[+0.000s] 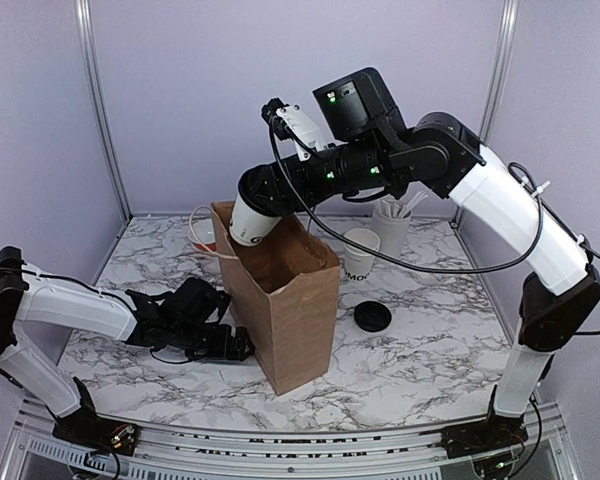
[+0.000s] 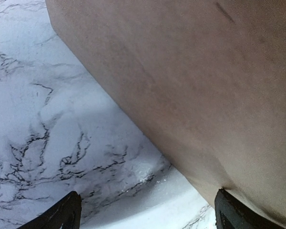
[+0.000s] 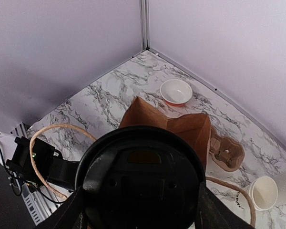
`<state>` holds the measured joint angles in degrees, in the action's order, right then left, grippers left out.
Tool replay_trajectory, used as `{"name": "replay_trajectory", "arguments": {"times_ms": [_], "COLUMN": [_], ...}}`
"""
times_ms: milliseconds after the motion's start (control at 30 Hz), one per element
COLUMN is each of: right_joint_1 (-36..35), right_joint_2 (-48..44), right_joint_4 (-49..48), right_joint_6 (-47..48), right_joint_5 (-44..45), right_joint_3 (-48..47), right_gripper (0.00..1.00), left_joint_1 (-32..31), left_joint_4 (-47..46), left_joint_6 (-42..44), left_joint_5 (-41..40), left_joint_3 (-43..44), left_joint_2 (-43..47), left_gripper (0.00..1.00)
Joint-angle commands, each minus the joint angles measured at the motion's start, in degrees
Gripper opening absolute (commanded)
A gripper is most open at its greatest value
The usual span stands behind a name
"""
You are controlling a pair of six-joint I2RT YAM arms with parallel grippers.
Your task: Pack the takeout coffee
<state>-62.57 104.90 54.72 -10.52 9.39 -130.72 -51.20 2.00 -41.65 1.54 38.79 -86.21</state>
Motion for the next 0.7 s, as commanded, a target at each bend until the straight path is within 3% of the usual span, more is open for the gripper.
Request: {"name": "replay_trajectory", "arguments": {"times_ms": [0,667], "right_joint_1": [-0.4,0.3], "right_joint_2": [-0.3,4.7], "right_joint_4": [3.4,12.2], "right_joint_6": [-1.3,-3.5], "right_joint_5": [1.6,-0.4], "right_joint_3": [0.6,1.3], "right_gripper": [0.67,0.65], "left_joint_1": [-1.8,-2.9], "left_joint_4": [-1.9,-0.4], "left_joint_6": [-0.8,-0.8], "left_joint_5": [0.9,-2.9], "left_joint_3": [2.1,0.3], "left_joint_2": [-1.9,2.1], "left_gripper": [0.98,0.98]}}
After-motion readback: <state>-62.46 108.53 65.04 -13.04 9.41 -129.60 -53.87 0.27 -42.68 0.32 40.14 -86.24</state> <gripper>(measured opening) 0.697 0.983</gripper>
